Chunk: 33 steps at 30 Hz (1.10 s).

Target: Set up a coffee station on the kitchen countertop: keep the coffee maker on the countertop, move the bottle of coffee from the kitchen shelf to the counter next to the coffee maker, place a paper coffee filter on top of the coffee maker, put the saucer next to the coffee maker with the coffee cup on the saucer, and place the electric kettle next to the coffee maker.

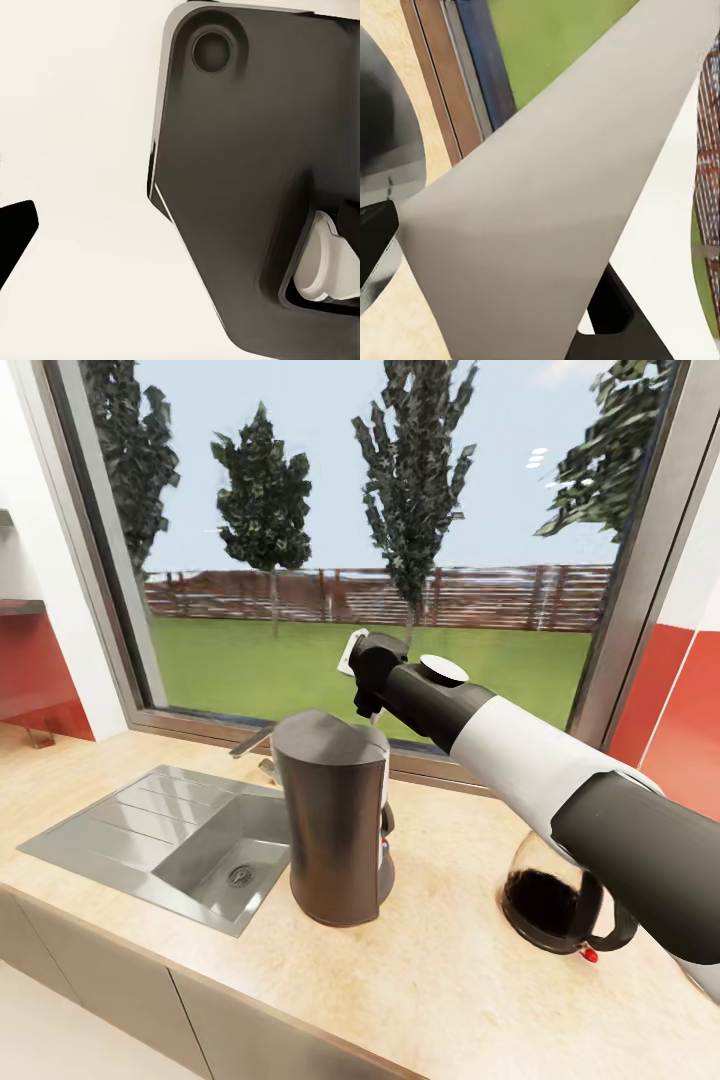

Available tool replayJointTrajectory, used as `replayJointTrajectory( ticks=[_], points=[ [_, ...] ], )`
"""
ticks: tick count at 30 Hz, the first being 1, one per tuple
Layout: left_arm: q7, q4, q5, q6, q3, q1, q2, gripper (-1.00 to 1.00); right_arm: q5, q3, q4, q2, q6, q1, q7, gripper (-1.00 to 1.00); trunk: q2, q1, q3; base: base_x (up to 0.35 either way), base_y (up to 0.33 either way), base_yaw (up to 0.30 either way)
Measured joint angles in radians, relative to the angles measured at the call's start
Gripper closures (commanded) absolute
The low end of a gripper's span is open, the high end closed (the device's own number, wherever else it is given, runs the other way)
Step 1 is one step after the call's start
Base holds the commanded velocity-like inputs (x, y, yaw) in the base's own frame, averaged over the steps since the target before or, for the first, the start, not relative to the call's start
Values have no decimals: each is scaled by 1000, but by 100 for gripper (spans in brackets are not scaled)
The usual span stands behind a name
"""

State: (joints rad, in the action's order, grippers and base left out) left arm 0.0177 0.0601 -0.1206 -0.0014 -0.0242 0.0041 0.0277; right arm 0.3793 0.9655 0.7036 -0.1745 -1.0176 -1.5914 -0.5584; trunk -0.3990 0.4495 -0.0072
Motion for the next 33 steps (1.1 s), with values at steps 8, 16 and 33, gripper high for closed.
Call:
replayJointTrajectory(
  ticks=[8, 16, 33],
  points=[
    [0, 0, 0, 0, 0, 0, 0, -100, 0, 0, 0, 0, 0, 0, 0, 100, 0, 0, 0, 0, 42, 0],
    [0, 0, 0, 0, 1, 0, 0, -100, 0, 0, -1, 0, 0, 0, 0, 100, 0, 0, 0, 0, 2, 0],
    [0, 0, 0, 0, 1, 0, 0, -100, 0, 1, -1, 0, 1, 0, 0, -100, 0, 0, 0, 0, 0, 0]
  ],
)
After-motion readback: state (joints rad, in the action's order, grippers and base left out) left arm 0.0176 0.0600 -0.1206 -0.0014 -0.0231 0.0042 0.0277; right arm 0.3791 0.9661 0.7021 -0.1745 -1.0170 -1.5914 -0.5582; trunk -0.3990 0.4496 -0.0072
